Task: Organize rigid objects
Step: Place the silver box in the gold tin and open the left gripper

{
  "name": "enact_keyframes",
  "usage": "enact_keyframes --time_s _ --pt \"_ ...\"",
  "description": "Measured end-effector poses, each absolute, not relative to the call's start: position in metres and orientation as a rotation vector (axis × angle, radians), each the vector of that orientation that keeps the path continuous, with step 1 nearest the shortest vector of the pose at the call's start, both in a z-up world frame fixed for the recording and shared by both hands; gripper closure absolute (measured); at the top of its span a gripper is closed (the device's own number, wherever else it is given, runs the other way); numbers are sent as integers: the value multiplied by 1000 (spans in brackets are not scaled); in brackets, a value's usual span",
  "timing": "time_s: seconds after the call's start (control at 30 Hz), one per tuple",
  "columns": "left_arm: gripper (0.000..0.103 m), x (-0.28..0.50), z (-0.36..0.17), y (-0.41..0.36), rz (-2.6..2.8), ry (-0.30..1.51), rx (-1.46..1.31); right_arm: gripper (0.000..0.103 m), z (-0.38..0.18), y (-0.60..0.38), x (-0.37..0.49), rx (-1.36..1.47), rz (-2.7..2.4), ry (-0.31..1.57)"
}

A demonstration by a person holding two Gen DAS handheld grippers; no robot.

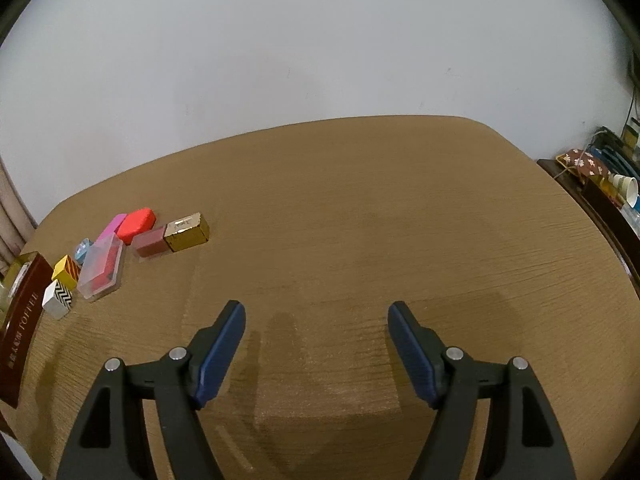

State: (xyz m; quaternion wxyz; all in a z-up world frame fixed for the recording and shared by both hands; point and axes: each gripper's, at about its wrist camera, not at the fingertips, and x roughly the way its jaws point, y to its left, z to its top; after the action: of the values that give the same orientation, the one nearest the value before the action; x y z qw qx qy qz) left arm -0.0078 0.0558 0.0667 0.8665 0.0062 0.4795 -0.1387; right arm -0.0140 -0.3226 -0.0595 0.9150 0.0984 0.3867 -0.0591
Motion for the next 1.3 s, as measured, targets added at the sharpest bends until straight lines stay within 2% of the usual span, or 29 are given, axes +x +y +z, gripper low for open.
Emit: enact_keyframes --time_s 0.1,0.23,0.6,0.87,0.93,1.07,1.13,1.23,1.3 --pt "78 25 72 92 -195 1028 32 27 -60 -322 -13 199 -126 798" --pt "78 60 51 121 -140 1107 -4 27 -60 -322 -12 197 -127 803" --pt "78 85 0 120 -70 1150 0 27 -61 -322 -11 195 -123 817" --pt "74 84 -2 116 -55 1127 8 27 -62 -322 -10 194 -123 822" --pt "66 84 1 121 -53 1122 10 27 -62 -322 -10 193 -124 824" --pt "63 57 29 127 -38 1043 -74 27 -64 -321 -9 188 -130 832" --pt "49 32 44 129 -37 990 -99 27 -65 -320 -8 183 -133 836" --pt "35 -24 63 135 7 898 -104 27 -61 -319 -11 177 -147 811" --pt "32 -53 69 138 44 864 -83 27 -58 -314 -14 162 -133 785"
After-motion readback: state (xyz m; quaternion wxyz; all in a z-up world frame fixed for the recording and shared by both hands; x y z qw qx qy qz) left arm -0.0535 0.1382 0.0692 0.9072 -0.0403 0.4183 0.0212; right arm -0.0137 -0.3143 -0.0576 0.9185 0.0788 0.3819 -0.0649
